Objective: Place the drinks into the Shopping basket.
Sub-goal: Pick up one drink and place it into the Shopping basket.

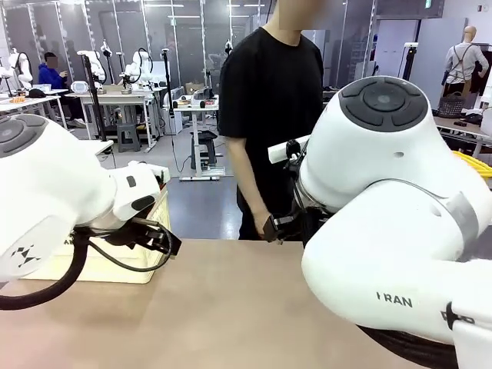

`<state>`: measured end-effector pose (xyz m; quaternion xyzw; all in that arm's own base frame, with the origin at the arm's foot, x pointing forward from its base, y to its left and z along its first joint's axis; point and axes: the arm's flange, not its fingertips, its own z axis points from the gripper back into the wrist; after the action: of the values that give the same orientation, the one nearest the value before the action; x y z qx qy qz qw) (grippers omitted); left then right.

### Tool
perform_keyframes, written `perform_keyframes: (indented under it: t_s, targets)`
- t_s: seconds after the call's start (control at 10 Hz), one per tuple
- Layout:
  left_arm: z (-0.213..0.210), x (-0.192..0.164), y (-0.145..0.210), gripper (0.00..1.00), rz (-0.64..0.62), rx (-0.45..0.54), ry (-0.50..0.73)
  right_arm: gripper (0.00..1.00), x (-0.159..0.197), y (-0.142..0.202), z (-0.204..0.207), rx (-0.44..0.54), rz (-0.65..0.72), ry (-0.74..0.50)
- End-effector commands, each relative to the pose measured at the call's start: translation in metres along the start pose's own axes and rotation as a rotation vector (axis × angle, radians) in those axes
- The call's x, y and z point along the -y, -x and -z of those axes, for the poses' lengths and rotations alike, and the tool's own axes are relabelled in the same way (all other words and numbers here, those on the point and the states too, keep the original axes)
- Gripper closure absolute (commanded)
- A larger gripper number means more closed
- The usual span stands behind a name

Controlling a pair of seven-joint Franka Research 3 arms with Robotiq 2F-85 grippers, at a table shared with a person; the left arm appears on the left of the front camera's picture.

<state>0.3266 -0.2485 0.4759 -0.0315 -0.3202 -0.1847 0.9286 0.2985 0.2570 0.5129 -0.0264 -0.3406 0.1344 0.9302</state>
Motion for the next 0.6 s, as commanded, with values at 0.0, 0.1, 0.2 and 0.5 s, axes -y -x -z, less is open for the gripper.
perform_keyframes:
  t_s: [0.0, 0.1, 0.2, 0.5]
  targets:
    - [-0.0012, 0.0034, 0.0055, 0.0, 0.032, 0.001, 0.01, 0.0, -0.0021, 0.0038, 0.0049, 0.008, 0.045, 0.003]
    - [0.0007, 0.003, 0.0053, 0.0, 0.018, -0.002, 0.002, 0.0, -0.0022, 0.0034, 0.0055, 0.015, 0.056, 0.009]
    - [0.0002, 0.0027, 0.0056, 0.0, 0.029, 0.009, -0.045, 0.0, -0.0019, 0.0073, 0.0024, 0.038, -0.019, 0.022]
    - [-0.0018, 0.008, 0.0017, 0.0, 0.019, 0.001, 0.012, 0.0, 0.0006, 0.0007, 0.0004, 0.0, 0.014, 0.001]
